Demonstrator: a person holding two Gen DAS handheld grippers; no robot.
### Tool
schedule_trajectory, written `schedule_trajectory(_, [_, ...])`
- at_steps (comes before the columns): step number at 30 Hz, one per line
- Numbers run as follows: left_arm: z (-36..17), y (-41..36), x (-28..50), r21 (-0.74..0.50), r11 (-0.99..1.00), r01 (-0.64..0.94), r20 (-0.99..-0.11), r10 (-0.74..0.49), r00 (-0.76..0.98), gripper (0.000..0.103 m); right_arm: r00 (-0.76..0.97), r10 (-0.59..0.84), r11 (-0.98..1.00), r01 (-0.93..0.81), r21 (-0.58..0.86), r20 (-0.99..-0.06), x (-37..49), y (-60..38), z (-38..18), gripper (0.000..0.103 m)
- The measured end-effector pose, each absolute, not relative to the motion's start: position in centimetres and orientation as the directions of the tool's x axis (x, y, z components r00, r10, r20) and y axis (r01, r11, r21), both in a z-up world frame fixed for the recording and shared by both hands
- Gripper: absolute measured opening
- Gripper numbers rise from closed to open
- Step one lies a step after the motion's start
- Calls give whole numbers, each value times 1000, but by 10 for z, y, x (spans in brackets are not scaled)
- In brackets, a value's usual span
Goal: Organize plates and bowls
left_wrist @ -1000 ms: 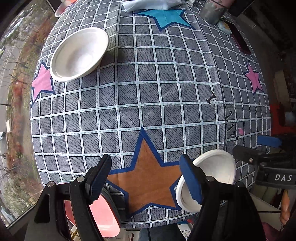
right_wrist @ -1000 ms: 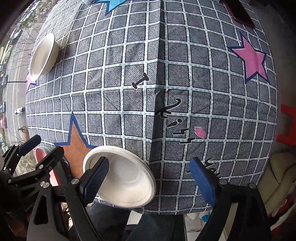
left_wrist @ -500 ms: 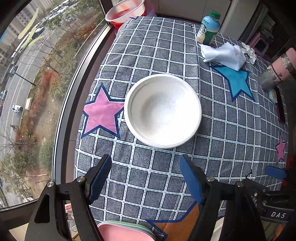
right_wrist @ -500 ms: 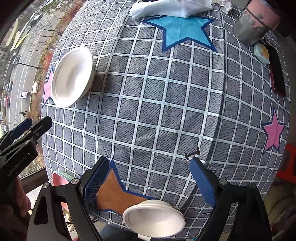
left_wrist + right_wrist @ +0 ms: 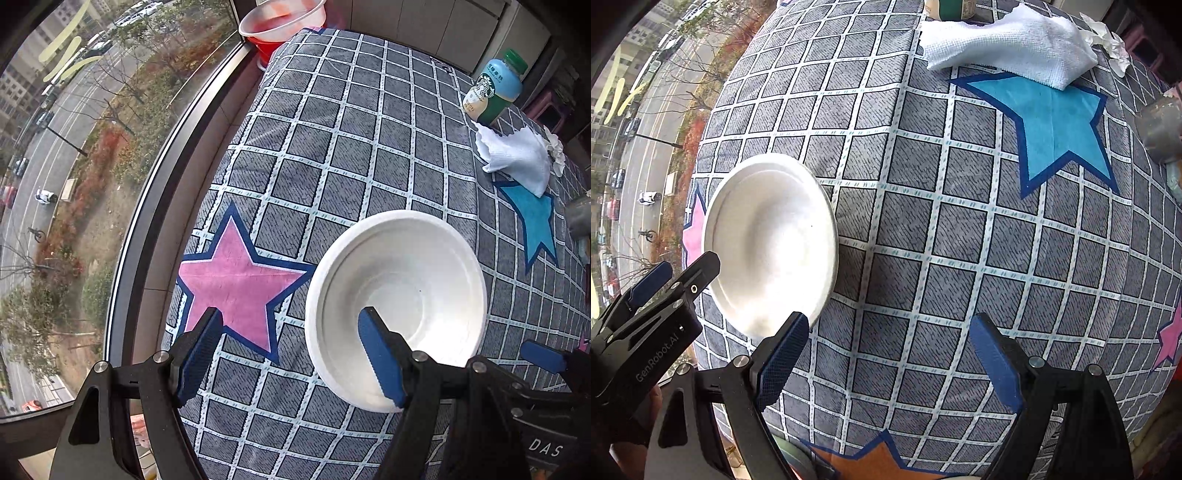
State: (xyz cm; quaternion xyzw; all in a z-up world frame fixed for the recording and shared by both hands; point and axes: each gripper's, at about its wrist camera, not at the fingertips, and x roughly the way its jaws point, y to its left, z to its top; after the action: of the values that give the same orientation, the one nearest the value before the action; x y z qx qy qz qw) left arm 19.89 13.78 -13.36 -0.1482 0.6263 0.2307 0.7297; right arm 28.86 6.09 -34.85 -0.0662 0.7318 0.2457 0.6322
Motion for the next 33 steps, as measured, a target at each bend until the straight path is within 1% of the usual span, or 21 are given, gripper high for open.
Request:
schedule_trajectory(8, [-162,146,221,75,849,-523,-989,130,69,79,-201,220,854,-434,288,-955,293,87,-369,90])
schedule_trajectory(9, [-165,146,222,80,848,-524,-989,132,62,79,-200,221,850,-440,289,-954,291,92,-370,87])
schedule_trajectory(10, [-166,146,223,78,847,-525,-990,127,58,78,-198,223,847,-445,290,-955,289,96,-372,82])
schedule_trajectory(11, [-168,146,224,71,847,-526,-991,119,57,71,-198,224,847,-445,291,-954,289,98,-373,76])
schedule_trajectory(12, [-170,146,225,60,848,-526,-993,103,52,68,-204,225,849,-439,294,-953,287,100,-375,60])
schedule_trajectory(13, [-173,146,225,33,847,-530,-996,71,53,62,-222,240,849,-423,315,-945,287,100,-378,52])
schedule_trajectory(14, [-174,146,225,2,841,-541,-997,44,64,53,-241,254,850,-406,335,-937,286,101,-381,49])
schedule_trajectory(15, [-173,144,226,-17,838,-545,-997,27,73,48,-254,273,849,-390,357,-928,286,100,-383,43])
schedule_trajectory(16, [-173,141,228,-30,842,-539,-997,14,79,37,-267,293,843,-380,380,-918,286,98,-385,39])
schedule_trajectory(17, [-173,137,230,-34,849,-527,-997,9,80,32,-278,307,837,-376,397,-910,286,97,-386,37])
schedule_trajectory(19, [-171,127,235,-21,864,-503,-997,18,73,32,-288,312,830,-382,407,-906,288,90,-385,27])
schedule_trajectory(21, [-171,116,236,-24,872,-489,-997,12,70,31,-287,304,826,-396,401,-909,289,84,-383,22])
schedule_trajectory(26, [-168,78,237,-27,899,-436,-998,-3,56,30,-301,277,814,-431,390,-912,282,49,-376,21])
schedule_trajectory(28, [-167,59,237,-31,912,-408,-999,-13,47,30,-294,248,818,-446,362,-923,275,35,-377,21])
schedule_trajectory(33, [-164,6,233,-36,939,-343,-999,-26,33,30,-317,231,840,-413,353,-920,262,-12,-382,21])
